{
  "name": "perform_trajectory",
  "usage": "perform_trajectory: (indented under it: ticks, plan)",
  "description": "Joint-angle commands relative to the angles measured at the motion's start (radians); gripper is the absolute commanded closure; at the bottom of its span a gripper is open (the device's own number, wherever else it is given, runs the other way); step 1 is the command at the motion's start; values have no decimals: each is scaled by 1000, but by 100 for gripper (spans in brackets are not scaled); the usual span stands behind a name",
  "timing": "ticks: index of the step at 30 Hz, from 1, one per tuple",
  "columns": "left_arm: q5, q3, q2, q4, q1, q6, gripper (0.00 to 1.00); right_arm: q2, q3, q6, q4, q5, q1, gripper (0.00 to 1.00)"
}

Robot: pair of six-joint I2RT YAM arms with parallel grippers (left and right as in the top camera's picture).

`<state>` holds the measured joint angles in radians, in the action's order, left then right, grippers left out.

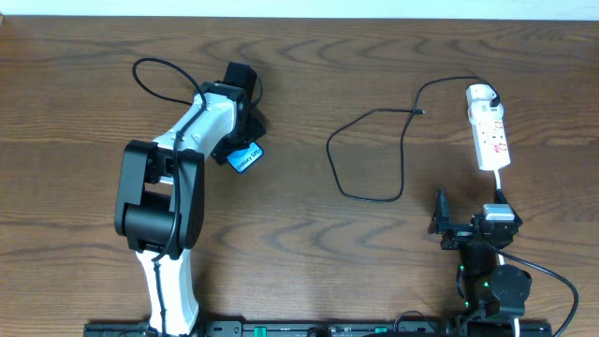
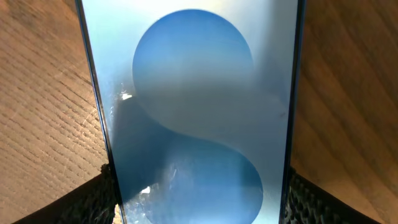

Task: Plug charger to phone and switch on socket
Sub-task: 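Lift the phone with the left gripper and tilt it upright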

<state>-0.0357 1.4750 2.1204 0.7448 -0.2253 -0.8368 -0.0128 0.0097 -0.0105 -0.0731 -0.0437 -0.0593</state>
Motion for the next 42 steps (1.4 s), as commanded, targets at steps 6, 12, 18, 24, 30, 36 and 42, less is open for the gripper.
perform_trajectory:
  ticks: [6,12,18,24,30,36,42]
  plan:
    - [84,-69,83,164,-6,19,20,3,-3,10,-2,11,7,1]
    - [155,-69,83,209,-10,111,20,3,-3,10,-2,11,7,1]
    - [146,-69,83,160,-10,130,13,3,-3,10,-2,11,7,1]
    - [66,-69,83,146,-10,130,3,3,-3,10,-2,11,7,1]
    - [32,-69,83,132,-10,126,2,3,-3,10,-2,11,7,1]
    - [-5,-69,83,115,-10,118,1,3,-3,10,-2,11,7,1]
    - [-68,-73,83,113,-10,60,1,3,-3,10,-2,11,7,1]
